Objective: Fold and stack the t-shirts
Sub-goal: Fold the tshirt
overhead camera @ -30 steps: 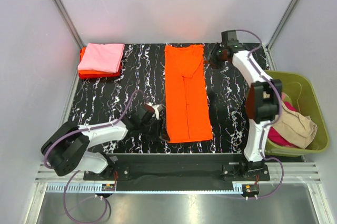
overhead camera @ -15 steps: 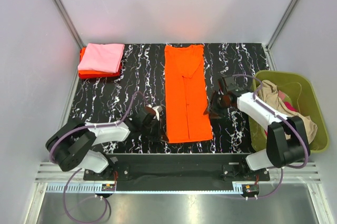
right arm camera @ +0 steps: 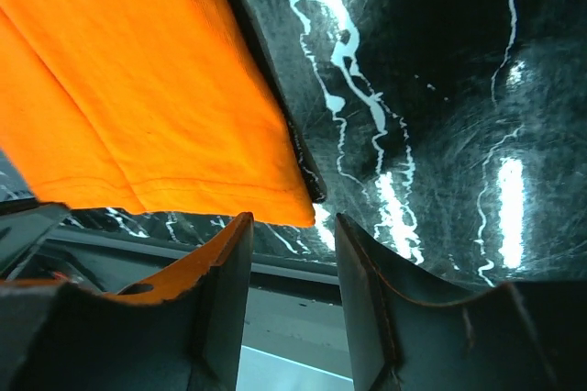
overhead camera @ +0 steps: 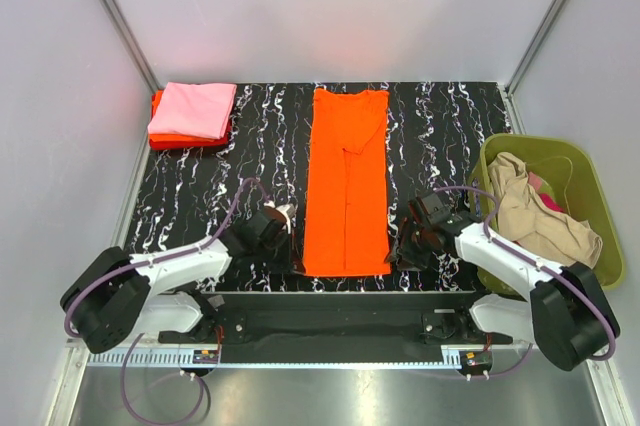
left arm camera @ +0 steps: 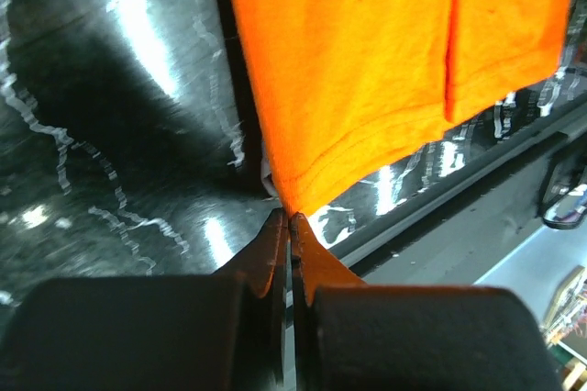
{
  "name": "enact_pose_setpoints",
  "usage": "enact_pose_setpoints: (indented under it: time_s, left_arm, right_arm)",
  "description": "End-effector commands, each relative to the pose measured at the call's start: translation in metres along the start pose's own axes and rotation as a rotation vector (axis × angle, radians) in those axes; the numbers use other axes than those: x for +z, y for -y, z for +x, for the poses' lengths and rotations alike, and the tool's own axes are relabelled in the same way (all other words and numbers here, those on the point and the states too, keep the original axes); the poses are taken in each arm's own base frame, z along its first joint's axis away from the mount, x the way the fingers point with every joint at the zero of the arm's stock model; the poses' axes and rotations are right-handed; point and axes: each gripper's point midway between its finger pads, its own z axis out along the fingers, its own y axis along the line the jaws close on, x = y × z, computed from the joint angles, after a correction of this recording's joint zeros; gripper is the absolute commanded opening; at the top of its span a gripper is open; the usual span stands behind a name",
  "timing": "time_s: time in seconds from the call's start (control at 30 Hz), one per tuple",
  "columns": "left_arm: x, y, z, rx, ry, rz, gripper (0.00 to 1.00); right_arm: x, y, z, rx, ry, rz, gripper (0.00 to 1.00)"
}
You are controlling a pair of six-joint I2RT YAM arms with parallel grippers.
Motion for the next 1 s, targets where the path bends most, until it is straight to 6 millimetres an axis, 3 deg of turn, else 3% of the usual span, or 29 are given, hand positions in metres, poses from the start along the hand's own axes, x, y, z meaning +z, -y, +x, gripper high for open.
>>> enact_pose_setpoints:
  time_s: [0.0,0.4,0.73,0.83,0.9,0.97]
  left_arm:
    - [-0.002,-0.010,0.003,0.008,0.003,-0.032,0.00]
    - [-0.005,-0.005,0.002,-0.001,0.013,-0.004,0.00]
    - [-0.007,-0.007,0.008,-0.011,0.006,0.002,0.00]
    - [-0.008,-0.005,0.007,-0.015,0.012,0.011,0.00]
    - [-0.010,-0.003,0.008,-0.018,0.013,0.022,0.00]
    - [-0.013,0.000,0.009,-0.032,0.011,0.033,0.00]
  right_arm:
    - [-0.004,-0.014,-0.009,0.034,0.066,-0.053,0.48]
    - [0.015,0.002,0.016,0.054,0.041,0.014,0.45]
    - [0.024,0.009,0.018,0.060,0.063,0.026,0.40]
    - [0.027,0.009,0.022,0.053,0.045,0.024,0.29]
    - [0.024,0.006,0.023,0.043,0.043,0.004,0.07]
    - [0.016,-0.001,0.023,0.040,0.043,-0.021,0.00]
